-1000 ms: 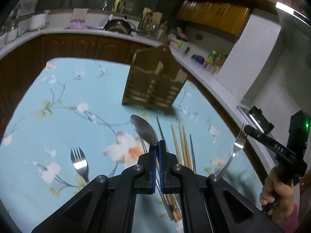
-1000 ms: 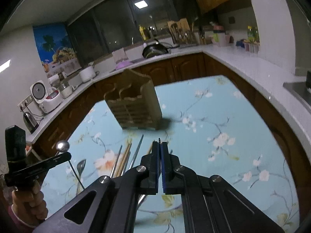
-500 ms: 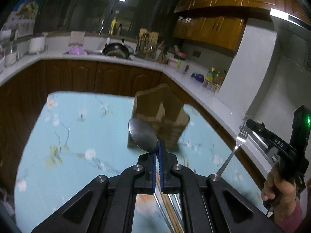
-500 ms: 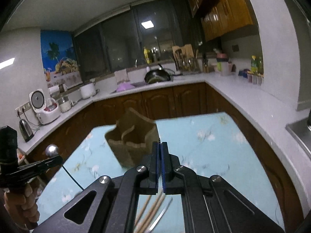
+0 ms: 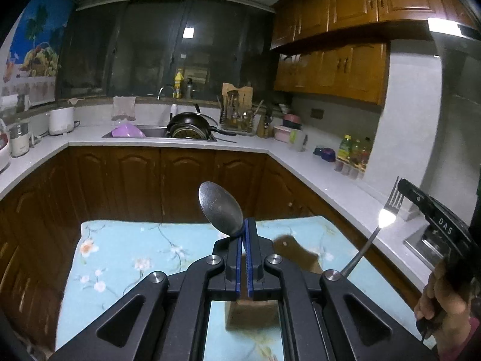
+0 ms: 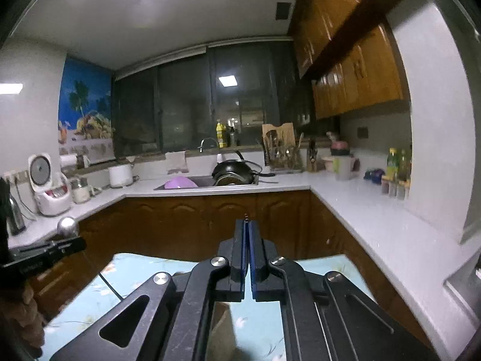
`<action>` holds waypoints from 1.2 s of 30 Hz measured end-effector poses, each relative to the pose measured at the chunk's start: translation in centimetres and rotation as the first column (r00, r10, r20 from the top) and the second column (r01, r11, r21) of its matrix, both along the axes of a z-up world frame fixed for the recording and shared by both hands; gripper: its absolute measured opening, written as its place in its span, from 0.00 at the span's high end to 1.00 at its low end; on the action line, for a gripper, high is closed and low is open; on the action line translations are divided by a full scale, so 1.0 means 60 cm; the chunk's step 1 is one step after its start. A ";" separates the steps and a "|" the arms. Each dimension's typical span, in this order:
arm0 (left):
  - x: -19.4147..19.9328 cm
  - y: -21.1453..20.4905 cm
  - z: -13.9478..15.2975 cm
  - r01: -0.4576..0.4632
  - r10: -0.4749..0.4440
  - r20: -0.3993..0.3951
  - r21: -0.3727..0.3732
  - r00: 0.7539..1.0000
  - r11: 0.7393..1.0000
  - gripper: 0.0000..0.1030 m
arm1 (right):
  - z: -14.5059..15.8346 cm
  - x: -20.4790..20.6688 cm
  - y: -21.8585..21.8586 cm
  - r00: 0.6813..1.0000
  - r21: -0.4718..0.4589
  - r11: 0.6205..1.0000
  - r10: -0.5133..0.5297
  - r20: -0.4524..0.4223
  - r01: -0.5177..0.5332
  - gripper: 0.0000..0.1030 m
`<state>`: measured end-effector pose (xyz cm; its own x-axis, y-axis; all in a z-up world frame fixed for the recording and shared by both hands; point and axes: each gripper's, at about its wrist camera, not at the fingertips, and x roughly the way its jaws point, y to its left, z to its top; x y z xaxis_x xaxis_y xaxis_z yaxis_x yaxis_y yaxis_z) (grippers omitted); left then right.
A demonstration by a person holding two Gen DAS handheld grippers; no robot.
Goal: Organize utensils
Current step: 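Carry spoon and fork to the wooden holder and open both tools to drop them in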
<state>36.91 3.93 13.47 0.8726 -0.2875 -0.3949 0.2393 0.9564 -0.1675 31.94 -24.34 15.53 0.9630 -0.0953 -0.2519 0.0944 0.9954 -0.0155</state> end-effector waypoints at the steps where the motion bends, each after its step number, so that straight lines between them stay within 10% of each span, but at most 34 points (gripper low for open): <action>1: 0.013 -0.005 -0.008 -0.004 0.004 -0.001 0.004 1.000 1.000 1.00 | -0.004 0.009 0.004 1.000 -0.015 1.000 0.000 -0.004 0.000 0.98; 14: 0.145 -0.067 -0.126 -0.002 0.006 -0.117 0.031 0.993 1.000 0.99 | -0.136 0.084 0.044 0.988 -0.103 0.994 0.025 -0.152 -0.041 0.98; 31: 0.151 -0.037 -0.103 0.010 -0.007 -0.144 0.016 0.990 1.000 0.97 | -0.140 0.082 0.025 0.976 -0.009 0.996 0.080 -0.204 -0.084 0.95; 36: 0.134 -0.038 -0.110 -0.014 0.016 -0.155 0.016 0.988 1.000 0.76 | -0.139 0.082 0.009 0.972 0.048 0.995 0.099 -0.215 -0.091 0.92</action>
